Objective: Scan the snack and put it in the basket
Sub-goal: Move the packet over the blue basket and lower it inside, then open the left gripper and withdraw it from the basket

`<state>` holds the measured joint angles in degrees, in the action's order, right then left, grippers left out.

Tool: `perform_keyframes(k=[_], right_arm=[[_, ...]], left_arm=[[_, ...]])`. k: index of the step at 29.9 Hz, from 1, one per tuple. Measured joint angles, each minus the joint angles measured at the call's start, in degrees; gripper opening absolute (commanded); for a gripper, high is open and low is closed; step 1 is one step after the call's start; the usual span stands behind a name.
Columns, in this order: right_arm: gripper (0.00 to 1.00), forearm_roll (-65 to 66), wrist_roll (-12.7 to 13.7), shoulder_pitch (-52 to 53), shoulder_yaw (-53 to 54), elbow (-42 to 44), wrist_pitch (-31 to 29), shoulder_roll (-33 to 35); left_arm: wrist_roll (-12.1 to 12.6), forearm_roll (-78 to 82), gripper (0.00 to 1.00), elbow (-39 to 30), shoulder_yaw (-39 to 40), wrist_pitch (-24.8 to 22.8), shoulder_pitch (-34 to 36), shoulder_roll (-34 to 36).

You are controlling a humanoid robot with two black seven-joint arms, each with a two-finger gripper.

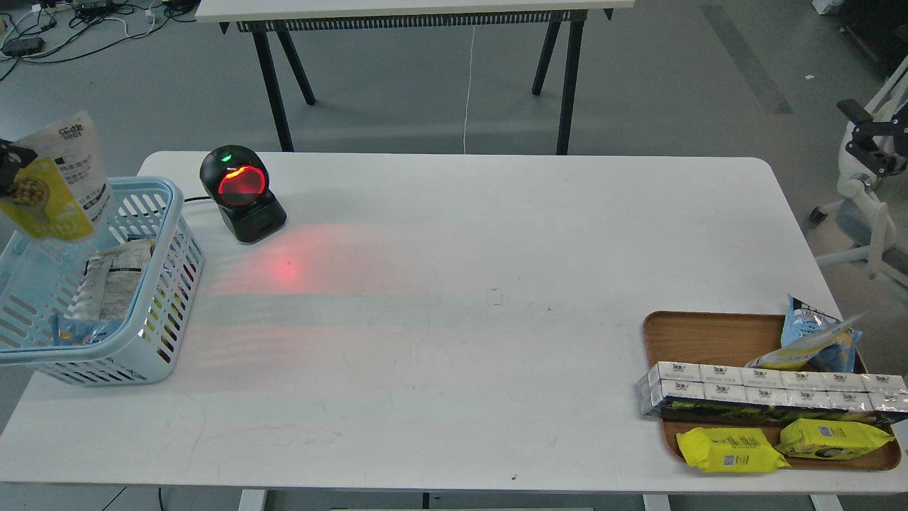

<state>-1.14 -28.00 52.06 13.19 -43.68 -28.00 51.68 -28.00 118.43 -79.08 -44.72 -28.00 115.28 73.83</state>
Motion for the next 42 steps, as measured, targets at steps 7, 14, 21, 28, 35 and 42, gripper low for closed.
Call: perform_keyframes(k=[7,14,21,28,35,42], right_arm=[[1.00,0.00,0.00,-0.03,0.13,0.00,0.00,0.00],[1.00,0.00,0.00,-0.03,0.21,0.00,0.00,0.08],[1.00,0.00,0.00,-0.28,0.21,0.00,0.00,0.09],[1.00,0.00,0.00,-0.46,0.18,0.00,0.00,0.24],[1.00,0.00,0.00,-0.47,0.18,-0.22,0.00,0.22],[1.00,0.08,0.00,0.92,0.56,-1.73,0.01,-0.53]], left_arm=[[0.00,-0.18,0.00,0.18,0.24,0.00,-4.72,0.35],[0.00,-0.52,0.01,0.39,0.98,0.00,-9.57,-0.72],[0.00,-0.79,0.13,1.76,3.62,0.00,-14.71,-2.68],[0.00,-0.71,0.70,3.51,12.42,0.00,-18.79,-3.40],[0.00,-11.69,0.85,7.06,18.62,7.37,-19.65,-5.95],[0.02,-45.38,0.95,15.23,19.77,22.57,-21.91,-14.85]])
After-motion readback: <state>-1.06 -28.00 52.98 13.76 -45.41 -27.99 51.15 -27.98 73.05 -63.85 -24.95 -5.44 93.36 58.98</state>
